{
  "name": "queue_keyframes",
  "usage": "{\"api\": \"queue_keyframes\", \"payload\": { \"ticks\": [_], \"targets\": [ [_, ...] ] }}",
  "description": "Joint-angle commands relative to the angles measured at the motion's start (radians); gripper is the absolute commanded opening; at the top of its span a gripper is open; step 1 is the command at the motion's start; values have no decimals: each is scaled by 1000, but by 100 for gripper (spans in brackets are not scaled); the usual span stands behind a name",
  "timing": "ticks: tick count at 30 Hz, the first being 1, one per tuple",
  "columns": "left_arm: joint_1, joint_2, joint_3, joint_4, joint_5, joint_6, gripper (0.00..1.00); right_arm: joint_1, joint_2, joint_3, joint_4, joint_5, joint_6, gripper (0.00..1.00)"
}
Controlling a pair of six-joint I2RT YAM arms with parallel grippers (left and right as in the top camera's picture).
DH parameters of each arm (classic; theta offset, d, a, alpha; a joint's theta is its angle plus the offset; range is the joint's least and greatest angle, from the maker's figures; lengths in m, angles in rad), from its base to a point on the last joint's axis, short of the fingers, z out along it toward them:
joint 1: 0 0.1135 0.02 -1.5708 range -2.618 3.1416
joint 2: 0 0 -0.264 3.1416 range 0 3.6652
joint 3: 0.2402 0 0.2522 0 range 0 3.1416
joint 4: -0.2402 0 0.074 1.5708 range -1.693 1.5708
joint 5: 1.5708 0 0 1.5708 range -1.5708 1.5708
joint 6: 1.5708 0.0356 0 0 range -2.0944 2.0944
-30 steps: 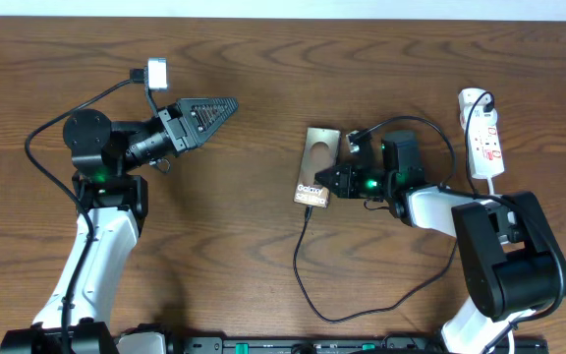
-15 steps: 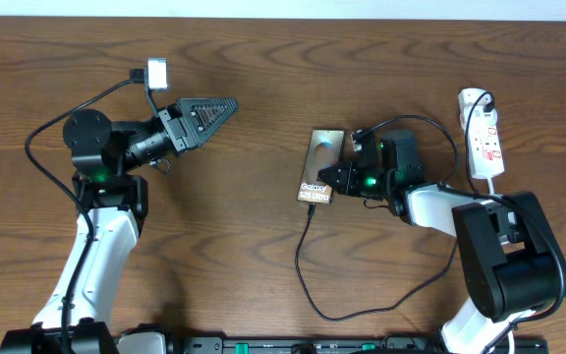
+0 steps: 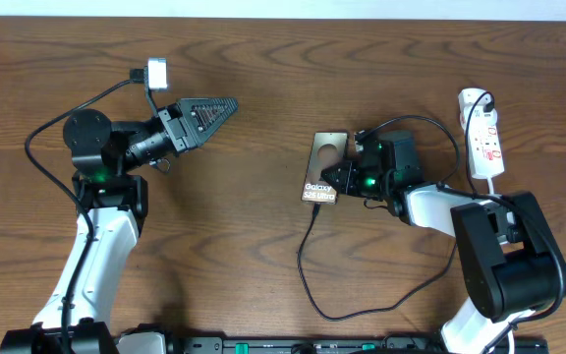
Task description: Plug charger to phone and switch on socket
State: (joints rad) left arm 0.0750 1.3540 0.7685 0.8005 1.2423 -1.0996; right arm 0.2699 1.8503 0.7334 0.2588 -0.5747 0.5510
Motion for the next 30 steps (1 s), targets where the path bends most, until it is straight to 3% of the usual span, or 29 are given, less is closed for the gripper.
{"api": "queue_keyframes", "payload": {
  "ticks": [1,9,16,30],
  "targets": [
    [3,-2,11,5,-4,7,93,1,9,-7,-5,61,-20,30],
    [3,-2,11,5,-4,7,93,1,9,-7,-5,76,-5,43],
    [3,-2,11,5,-4,7,93,-5,9,-7,-5,106,21,99],
    [3,-2,11,5,-4,7,93,-8,8,-6,-5,106,21,99]
  ]
}}
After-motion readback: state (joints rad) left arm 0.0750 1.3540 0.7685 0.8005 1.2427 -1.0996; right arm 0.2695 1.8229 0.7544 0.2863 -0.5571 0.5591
